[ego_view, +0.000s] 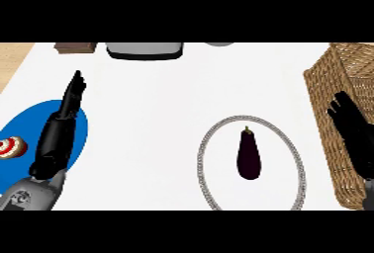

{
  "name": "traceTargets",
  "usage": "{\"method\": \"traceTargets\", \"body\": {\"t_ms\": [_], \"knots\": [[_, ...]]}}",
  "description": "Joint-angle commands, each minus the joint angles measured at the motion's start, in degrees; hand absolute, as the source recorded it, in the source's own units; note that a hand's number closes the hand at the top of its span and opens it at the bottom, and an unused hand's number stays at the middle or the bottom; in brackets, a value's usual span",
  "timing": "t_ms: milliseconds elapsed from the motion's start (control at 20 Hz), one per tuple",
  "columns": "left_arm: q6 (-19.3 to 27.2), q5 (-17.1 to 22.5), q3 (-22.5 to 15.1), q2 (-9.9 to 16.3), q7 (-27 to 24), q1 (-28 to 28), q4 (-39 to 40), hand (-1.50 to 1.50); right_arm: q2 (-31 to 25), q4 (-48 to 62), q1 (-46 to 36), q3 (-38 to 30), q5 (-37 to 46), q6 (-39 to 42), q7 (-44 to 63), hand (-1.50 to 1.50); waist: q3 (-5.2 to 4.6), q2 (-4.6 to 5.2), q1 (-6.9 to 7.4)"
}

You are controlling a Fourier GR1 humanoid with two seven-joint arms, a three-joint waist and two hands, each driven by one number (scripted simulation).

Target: Pick the eggplant from the placemat and place it in the basket

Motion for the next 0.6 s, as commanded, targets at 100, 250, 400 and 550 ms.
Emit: {"method": "traceTargets", "body": {"t_ms": [100, 250, 400, 550], "knots": [[-7.0, 2.1, -0.4, -1.0, 2.2, -1.2, 1.5, 0.00, -0.2, 4.3, -7.7, 1.0, 1.6, 6.0, 0.2, 1.50, -0.40, 0.22, -0.56], [-14.7, 6.9, 0.2, 1.5, 3.8, -3.3, 2.2, 0.00, -0.6, 7.8, -16.6, 2.6, 2.2, 9.2, 1.0, 1.50, -0.40, 0.62, 0.61], [-15.7, 8.2, -2.1, -0.1, 6.0, -1.7, 1.9, 0.00, 10.3, 0.3, -12.3, 15.7, 8.3, 10.1, -11.6, 1.50, -0.29, 0.57, 1.29], [-16.8, 9.0, -0.6, -0.3, 5.7, -2.9, 4.3, 0.00, 16.8, 4.0, -14.8, 24.6, 24.7, -2.8, -10.5, -1.50, -0.48, 0.33, 0.25]]}}
